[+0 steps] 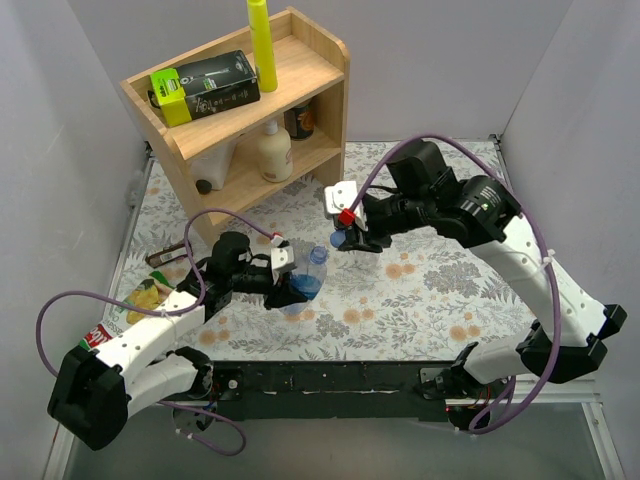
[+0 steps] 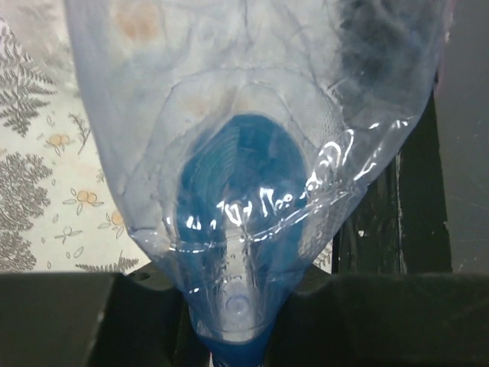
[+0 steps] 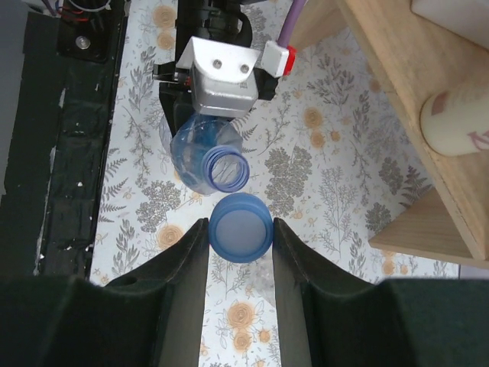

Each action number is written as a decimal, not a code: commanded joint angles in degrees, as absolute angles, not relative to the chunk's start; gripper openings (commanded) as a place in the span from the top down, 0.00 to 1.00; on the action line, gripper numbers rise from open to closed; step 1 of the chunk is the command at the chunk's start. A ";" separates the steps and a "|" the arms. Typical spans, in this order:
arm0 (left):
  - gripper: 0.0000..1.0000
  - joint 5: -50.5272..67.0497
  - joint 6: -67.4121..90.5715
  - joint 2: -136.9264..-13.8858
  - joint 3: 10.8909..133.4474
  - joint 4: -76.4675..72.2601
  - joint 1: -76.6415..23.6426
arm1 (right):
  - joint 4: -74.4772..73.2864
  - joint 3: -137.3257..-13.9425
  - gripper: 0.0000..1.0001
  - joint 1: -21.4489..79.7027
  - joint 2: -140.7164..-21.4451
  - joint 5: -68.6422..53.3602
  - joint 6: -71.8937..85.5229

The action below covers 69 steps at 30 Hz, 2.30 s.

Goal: Screw on the bottle caps

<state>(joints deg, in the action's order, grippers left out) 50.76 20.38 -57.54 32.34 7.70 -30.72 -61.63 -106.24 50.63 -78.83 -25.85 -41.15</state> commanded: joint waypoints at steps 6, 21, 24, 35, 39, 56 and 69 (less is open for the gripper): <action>0.91 46.67 16.62 -57.48 30.85 0.35 -32.34 | -63.11 -102.58 0.71 50.62 -79.90 -30.94 -46.85; 0.93 47.11 15.20 -57.57 31.46 0.35 -35.07 | -56.34 -97.91 0.70 51.94 -79.72 -32.08 -43.68; 0.93 47.20 15.29 -57.66 31.82 0.35 -35.07 | -57.30 -97.12 0.70 52.38 -79.72 -32.61 -44.38; 0.97 46.85 14.68 -57.22 31.47 -1.67 -35.07 | -59.05 -95.80 0.69 52.82 -80.59 -32.96 -46.23; 0.98 45.97 15.03 -56.95 30.68 -3.86 -35.07 | -62.48 -97.20 0.69 52.82 -81.74 -34.54 -47.72; 1.00 43.95 19.34 -55.90 28.83 -9.05 -34.98 | -63.90 -95.54 0.69 52.82 -82.09 -31.73 -50.36; 1.00 41.66 14.67 -56.69 31.99 -8.79 -35.07 | -61.10 -94.13 0.73 53.00 -83.93 -25.76 -44.76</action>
